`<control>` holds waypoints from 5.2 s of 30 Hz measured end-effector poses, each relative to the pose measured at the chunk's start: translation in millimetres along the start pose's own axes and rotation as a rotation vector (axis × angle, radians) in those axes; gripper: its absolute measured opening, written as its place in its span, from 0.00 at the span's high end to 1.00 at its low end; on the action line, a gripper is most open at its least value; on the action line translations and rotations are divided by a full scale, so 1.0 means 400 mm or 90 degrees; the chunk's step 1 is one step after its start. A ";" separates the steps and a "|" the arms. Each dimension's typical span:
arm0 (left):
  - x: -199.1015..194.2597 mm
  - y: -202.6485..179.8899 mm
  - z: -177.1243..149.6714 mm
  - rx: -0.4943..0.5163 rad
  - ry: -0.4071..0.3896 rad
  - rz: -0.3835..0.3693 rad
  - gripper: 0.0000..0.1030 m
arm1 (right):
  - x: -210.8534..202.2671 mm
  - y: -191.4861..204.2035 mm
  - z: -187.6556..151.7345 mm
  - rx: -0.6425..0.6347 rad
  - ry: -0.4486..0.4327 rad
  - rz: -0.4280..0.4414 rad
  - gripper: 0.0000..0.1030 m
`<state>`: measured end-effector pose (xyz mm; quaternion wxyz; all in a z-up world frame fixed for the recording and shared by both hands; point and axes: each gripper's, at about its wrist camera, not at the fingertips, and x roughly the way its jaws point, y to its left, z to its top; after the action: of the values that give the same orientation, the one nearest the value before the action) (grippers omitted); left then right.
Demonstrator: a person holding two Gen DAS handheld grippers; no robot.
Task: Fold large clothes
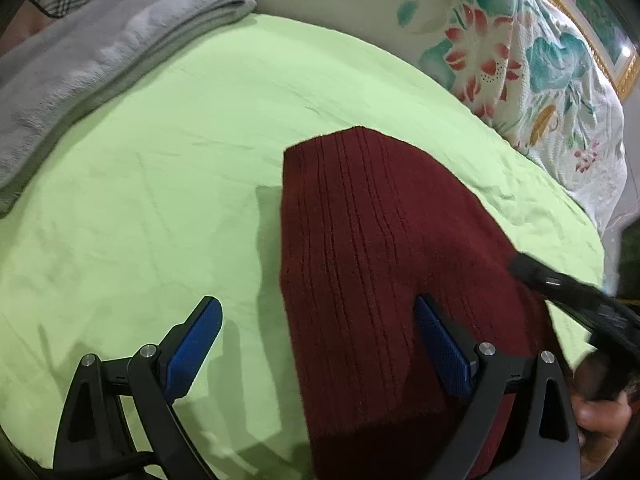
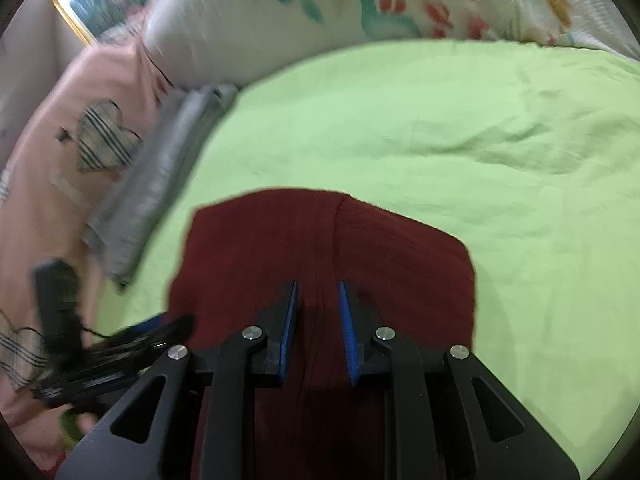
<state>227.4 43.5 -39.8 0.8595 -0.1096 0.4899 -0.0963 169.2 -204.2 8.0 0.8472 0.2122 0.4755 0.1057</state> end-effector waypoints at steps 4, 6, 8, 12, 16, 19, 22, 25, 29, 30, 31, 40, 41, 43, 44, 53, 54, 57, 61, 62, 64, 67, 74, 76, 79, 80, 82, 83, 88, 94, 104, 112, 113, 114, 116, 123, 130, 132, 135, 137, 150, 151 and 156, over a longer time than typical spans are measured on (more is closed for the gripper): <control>-0.005 0.009 -0.002 0.002 0.002 -0.003 0.06 | -0.041 0.000 -0.053 0.020 -0.014 0.023 0.76; -0.007 0.008 -0.001 0.002 0.003 0.002 0.06 | 0.006 0.010 -0.070 -0.001 0.027 0.011 0.76; -0.011 0.007 0.000 0.002 0.006 0.006 0.06 | 0.022 0.024 -0.068 -0.021 0.030 -0.001 0.76; -0.054 0.002 0.003 0.005 0.002 -0.015 0.10 | -0.027 0.029 -0.062 0.003 0.009 0.009 0.75; -0.112 -0.010 -0.033 0.024 -0.006 -0.006 0.10 | -0.103 0.042 -0.101 0.009 -0.017 0.010 0.75; -0.148 -0.020 -0.075 0.041 -0.001 -0.011 0.10 | -0.163 0.042 -0.155 0.008 -0.032 -0.003 0.74; -0.188 -0.025 -0.140 0.050 0.009 -0.009 0.10 | -0.211 0.037 -0.216 0.017 -0.040 -0.016 0.71; -0.224 -0.034 -0.208 0.067 0.008 -0.006 0.09 | -0.249 0.033 -0.280 0.021 -0.046 -0.037 0.66; -0.269 -0.028 -0.319 0.079 -0.024 0.056 0.09 | -0.292 0.032 -0.364 0.014 -0.051 -0.073 0.52; -0.279 -0.026 -0.348 0.084 -0.033 0.075 0.09 | -0.298 0.035 -0.379 0.009 -0.050 -0.080 0.50; -0.282 -0.024 -0.373 0.093 -0.036 0.092 0.09 | -0.305 0.037 -0.398 0.003 -0.049 -0.085 0.48; -0.242 -0.046 -0.525 0.175 0.068 0.187 0.08 | -0.331 0.036 -0.503 -0.013 -0.028 -0.121 0.32; -0.254 -0.051 -0.532 0.183 0.060 0.185 0.08 | -0.336 0.034 -0.506 -0.012 -0.027 -0.120 0.31; -0.270 -0.058 -0.538 0.189 0.055 0.181 0.08 | -0.344 0.033 -0.508 -0.014 -0.029 -0.126 0.26; -0.285 -0.060 -0.539 0.190 0.047 0.174 0.08 | -0.351 0.034 -0.508 -0.019 -0.031 -0.132 0.26; -0.467 -0.077 -0.461 0.193 -0.078 0.195 0.08 | -0.432 0.088 -0.487 -0.073 -0.038 -0.137 0.24; -0.490 -0.080 -0.449 0.195 -0.077 0.188 0.07 | -0.441 0.095 -0.481 -0.078 -0.038 -0.138 0.24; -0.533 -0.079 -0.424 0.210 -0.066 0.168 0.04 | -0.475 0.124 -0.463 -0.103 -0.041 -0.128 0.19; -0.516 -0.063 -0.407 0.213 -0.059 0.173 0.02 | -0.461 0.144 -0.463 -0.137 -0.026 -0.136 0.18; -0.499 -0.060 -0.408 0.213 -0.049 0.185 0.02 | -0.448 0.144 -0.468 -0.140 -0.019 -0.138 0.18; -0.479 -0.061 -0.425 0.210 -0.041 0.192 0.02 | -0.423 0.140 -0.478 -0.133 -0.008 -0.137 0.18; -0.449 -0.063 -0.438 0.213 -0.035 0.193 0.02 | -0.389 0.135 -0.491 -0.114 0.006 -0.120 0.18; -0.454 -0.097 -0.429 0.236 -0.044 0.186 0.02 | -0.372 0.166 -0.477 -0.146 0.013 -0.121 0.18; -0.459 -0.101 -0.424 0.237 -0.046 0.183 0.02 | -0.374 0.166 -0.469 -0.147 0.011 -0.122 0.18; -0.461 -0.101 -0.417 0.238 -0.045 0.182 0.02 | -0.376 0.160 -0.458 -0.140 0.009 -0.116 0.18; -0.463 -0.100 -0.415 0.236 -0.045 0.182 0.02 | -0.376 0.157 -0.455 -0.137 0.010 -0.115 0.18; -0.465 -0.099 -0.409 0.233 -0.045 0.180 0.02 | -0.374 0.154 -0.450 -0.134 0.013 -0.116 0.18; -0.467 -0.099 -0.405 0.230 -0.046 0.180 0.02 | -0.375 0.153 -0.447 -0.134 0.013 -0.117 0.18; -0.465 -0.105 -0.390 0.228 -0.044 0.182 0.02 | -0.380 0.157 -0.432 -0.137 0.008 -0.114 0.18; -0.461 -0.109 -0.377 0.224 -0.041 0.176 0.02 | -0.381 0.161 -0.424 -0.139 0.007 -0.117 0.18; -0.438 -0.114 -0.384 0.222 -0.025 0.171 0.02 | -0.370 0.146 -0.422 -0.131 0.019 -0.121 0.18; -0.437 -0.114 -0.384 0.222 -0.023 0.167 0.02 | -0.369 0.139 -0.419 -0.131 0.021 -0.120 0.18; -0.438 -0.115 -0.385 0.222 -0.024 0.167 0.02 | -0.369 0.139 -0.419 -0.131 0.021 -0.119 0.18; -0.439 -0.116 -0.387 0.222 -0.024 0.167 0.02 | -0.369 0.143 -0.423 -0.130 0.021 -0.120 0.18; -0.438 -0.119 -0.388 0.223 -0.025 0.166 0.02 | -0.369 0.145 -0.424 -0.130 0.022 -0.120 0.18; -0.438 -0.123 -0.391 0.222 -0.024 0.164 0.02 | -0.369 0.148 -0.426 -0.129 0.020 -0.121 0.18; -0.443 -0.127 -0.398 0.219 -0.023 0.166 0.02 | -0.368 0.156 -0.432 -0.127 0.018 -0.122 0.18; -0.442 -0.127 -0.398 0.219 -0.022 0.167 0.02 | -0.369 0.158 -0.433 -0.126 0.016 -0.122 0.18; -0.444 -0.128 -0.399 0.217 -0.022 0.167 0.02 | -0.369 0.156 -0.430 -0.122 0.015 -0.120 0.18; -0.444 -0.128 -0.398 0.218 -0.023 0.167 0.02 | -0.369 0.155 -0.430 -0.121 0.015 -0.120 0.18; -0.441 -0.131 -0.399 0.219 -0.020 0.167 0.02 | -0.366 0.156 -0.426 -0.124 0.016 -0.117 0.18; -0.442 -0.132 -0.400 0.219 -0.020 0.166 0.02 | -0.366 0.156 -0.426 -0.124 0.017 -0.117 0.18; -0.443 -0.133 -0.402 0.220 -0.022 0.165 0.02 | -0.364 0.157 -0.427 -0.124 0.017 -0.117 0.18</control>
<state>-3.2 25.7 41.0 0.8789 0.1012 0.4616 -0.0656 -51.1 -159.6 69.7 0.8636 0.0829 0.4913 0.0765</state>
